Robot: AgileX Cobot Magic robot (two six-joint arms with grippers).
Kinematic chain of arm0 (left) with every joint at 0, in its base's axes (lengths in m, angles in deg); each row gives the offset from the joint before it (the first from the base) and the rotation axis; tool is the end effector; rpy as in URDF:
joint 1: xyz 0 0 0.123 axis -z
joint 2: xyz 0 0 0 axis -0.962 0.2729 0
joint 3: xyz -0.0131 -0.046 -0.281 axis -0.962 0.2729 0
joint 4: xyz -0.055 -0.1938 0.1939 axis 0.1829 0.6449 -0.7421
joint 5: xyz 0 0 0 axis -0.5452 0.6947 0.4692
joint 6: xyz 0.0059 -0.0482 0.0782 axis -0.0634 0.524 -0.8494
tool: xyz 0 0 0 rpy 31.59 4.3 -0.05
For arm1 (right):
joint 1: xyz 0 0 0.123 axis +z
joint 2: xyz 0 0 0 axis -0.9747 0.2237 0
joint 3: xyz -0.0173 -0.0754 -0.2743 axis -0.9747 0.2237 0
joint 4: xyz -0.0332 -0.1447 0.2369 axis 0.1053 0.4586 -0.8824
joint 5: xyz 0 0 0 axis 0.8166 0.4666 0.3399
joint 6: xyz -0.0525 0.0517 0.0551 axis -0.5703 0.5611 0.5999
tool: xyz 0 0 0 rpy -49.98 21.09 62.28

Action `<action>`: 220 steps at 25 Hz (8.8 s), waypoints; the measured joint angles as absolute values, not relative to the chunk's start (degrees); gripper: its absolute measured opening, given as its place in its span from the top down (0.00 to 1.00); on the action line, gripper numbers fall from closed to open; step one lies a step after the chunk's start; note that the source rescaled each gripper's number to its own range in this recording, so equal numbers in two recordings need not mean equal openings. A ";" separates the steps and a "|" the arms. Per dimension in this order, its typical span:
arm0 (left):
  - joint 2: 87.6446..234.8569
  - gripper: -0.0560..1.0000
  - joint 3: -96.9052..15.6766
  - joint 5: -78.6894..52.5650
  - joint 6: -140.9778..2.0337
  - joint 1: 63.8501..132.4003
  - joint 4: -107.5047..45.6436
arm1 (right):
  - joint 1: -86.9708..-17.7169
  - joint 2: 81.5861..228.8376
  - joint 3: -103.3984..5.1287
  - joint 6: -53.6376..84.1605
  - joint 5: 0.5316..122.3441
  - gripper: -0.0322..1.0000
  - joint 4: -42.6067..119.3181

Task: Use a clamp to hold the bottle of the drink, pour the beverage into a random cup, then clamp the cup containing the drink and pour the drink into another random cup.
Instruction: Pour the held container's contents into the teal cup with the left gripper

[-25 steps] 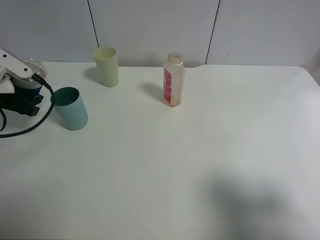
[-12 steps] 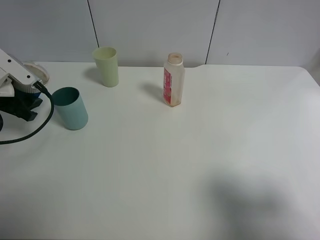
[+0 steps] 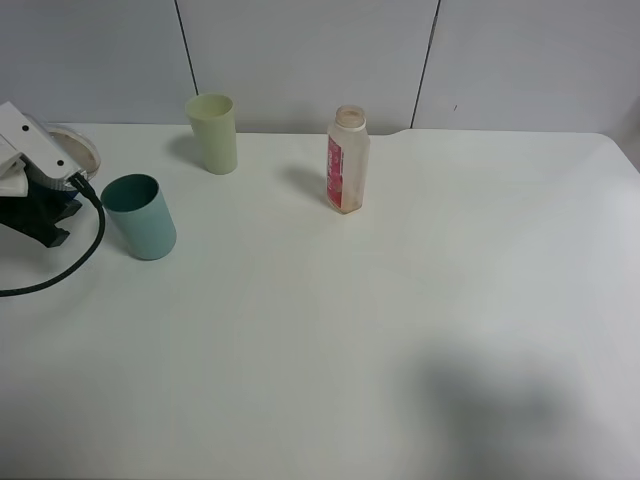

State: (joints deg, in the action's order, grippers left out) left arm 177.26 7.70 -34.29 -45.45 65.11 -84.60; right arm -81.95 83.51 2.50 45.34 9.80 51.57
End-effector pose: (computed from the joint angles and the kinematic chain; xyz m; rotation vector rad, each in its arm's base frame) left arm 0.2872 0.0279 0.1379 0.8682 2.0912 0.3255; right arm 0.0244 -0.0096 0.2894 0.2207 2.0582 -0.0868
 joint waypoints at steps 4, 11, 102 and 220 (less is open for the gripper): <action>177.26 0.94 5.64 -32.76 -45.58 65.30 -85.94 | -81.95 83.51 2.50 45.34 9.80 0.00 51.57; 177.26 0.94 4.83 -29.90 -48.61 67.53 -86.35 | -81.95 83.51 2.50 45.34 9.80 0.00 51.57; 177.30 0.94 -0.17 -17.65 -52.49 71.48 -103.57 | -81.95 83.51 2.50 45.34 9.80 0.00 51.57; 177.30 0.94 -2.14 -13.89 -59.37 75.65 -114.47 | -81.95 83.51 2.50 45.34 9.80 0.00 51.57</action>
State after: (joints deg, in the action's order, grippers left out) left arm 177.30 -2.14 -13.89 -59.37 75.65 -114.47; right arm -81.95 83.51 2.50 45.34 9.80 51.57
